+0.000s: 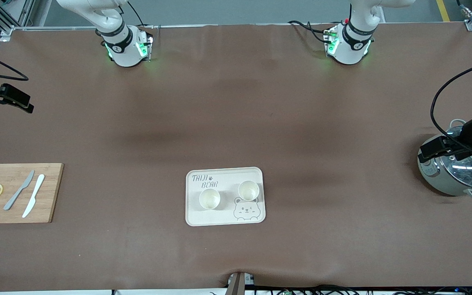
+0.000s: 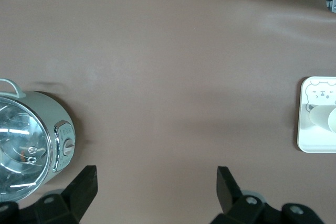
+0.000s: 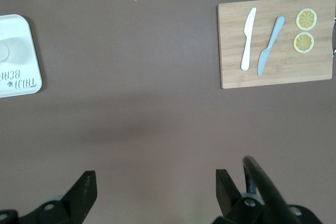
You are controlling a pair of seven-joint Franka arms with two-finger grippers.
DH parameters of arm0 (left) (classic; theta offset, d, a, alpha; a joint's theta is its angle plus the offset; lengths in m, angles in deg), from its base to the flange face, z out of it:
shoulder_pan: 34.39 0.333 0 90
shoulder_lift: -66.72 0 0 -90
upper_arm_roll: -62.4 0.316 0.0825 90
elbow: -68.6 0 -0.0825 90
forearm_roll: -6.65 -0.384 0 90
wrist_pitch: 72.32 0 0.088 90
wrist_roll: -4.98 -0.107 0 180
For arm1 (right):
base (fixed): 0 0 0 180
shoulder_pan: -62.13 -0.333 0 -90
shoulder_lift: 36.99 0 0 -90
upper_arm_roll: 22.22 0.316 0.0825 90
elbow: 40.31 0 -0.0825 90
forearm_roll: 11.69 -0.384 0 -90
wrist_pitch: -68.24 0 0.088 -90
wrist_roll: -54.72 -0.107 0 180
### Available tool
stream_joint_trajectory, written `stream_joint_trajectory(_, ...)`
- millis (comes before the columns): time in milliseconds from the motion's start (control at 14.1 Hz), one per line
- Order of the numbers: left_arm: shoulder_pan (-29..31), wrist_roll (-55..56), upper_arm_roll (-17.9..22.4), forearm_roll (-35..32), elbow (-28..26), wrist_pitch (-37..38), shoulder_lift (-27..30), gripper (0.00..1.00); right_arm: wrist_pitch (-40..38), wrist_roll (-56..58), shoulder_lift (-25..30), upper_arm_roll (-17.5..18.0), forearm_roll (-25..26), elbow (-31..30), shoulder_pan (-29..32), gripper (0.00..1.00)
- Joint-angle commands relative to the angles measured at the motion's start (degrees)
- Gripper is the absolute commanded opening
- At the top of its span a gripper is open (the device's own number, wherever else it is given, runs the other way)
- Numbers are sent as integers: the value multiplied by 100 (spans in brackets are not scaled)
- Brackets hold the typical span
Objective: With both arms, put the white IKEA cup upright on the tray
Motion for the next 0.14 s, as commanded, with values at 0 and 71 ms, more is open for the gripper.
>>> stream_joint_trajectory(0,1,-111,-3,87,-33,68,71,100,83,426,113,99,-56,-130,252,100)
stream_joint_trajectory(71,10,-111,6,87,-42,68,62,100,83,427,113,99,-135,-129,305,100)
